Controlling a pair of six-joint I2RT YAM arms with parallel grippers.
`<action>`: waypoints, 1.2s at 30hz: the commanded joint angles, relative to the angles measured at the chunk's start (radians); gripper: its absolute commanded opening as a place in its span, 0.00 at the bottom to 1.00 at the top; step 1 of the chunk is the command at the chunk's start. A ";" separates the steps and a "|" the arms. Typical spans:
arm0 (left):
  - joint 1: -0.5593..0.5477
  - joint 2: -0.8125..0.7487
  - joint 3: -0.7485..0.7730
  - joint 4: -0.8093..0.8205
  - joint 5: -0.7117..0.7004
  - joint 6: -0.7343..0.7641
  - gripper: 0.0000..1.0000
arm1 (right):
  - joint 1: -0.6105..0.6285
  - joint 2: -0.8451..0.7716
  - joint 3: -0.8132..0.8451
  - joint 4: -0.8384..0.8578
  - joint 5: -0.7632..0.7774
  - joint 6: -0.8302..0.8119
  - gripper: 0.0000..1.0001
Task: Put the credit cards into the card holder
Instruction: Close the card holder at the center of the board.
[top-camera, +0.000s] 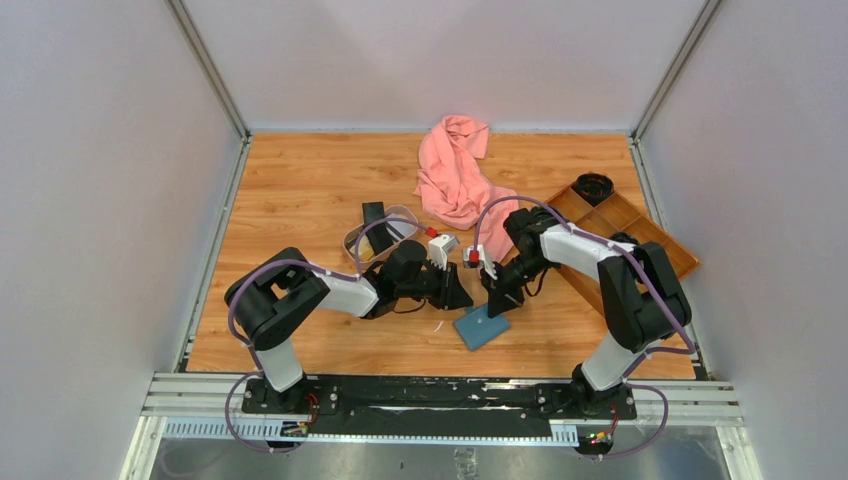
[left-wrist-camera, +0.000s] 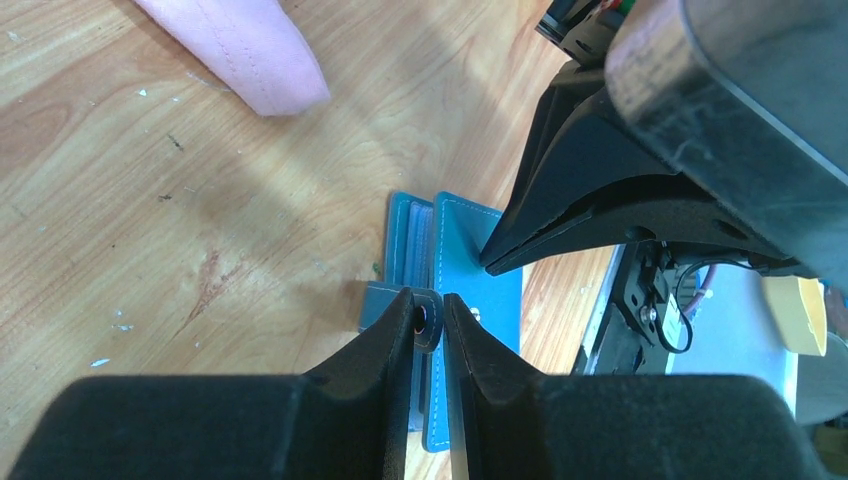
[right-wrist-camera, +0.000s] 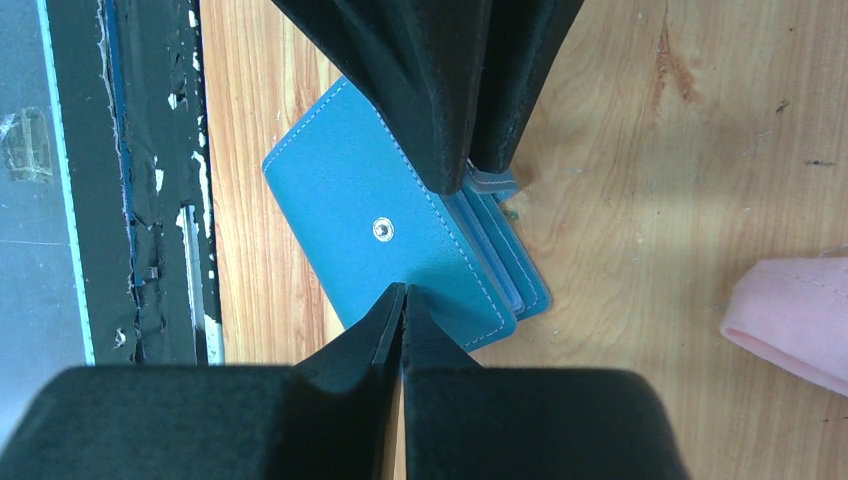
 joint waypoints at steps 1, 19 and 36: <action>0.003 -0.019 -0.009 0.001 -0.015 -0.013 0.19 | 0.015 0.004 0.012 -0.032 0.001 0.009 0.03; 0.014 -0.026 -0.034 0.064 0.007 -0.061 0.23 | 0.016 0.009 0.010 -0.033 0.003 0.008 0.03; 0.018 -0.034 -0.037 0.064 0.009 -0.070 0.25 | 0.016 0.011 0.010 -0.034 0.004 0.006 0.03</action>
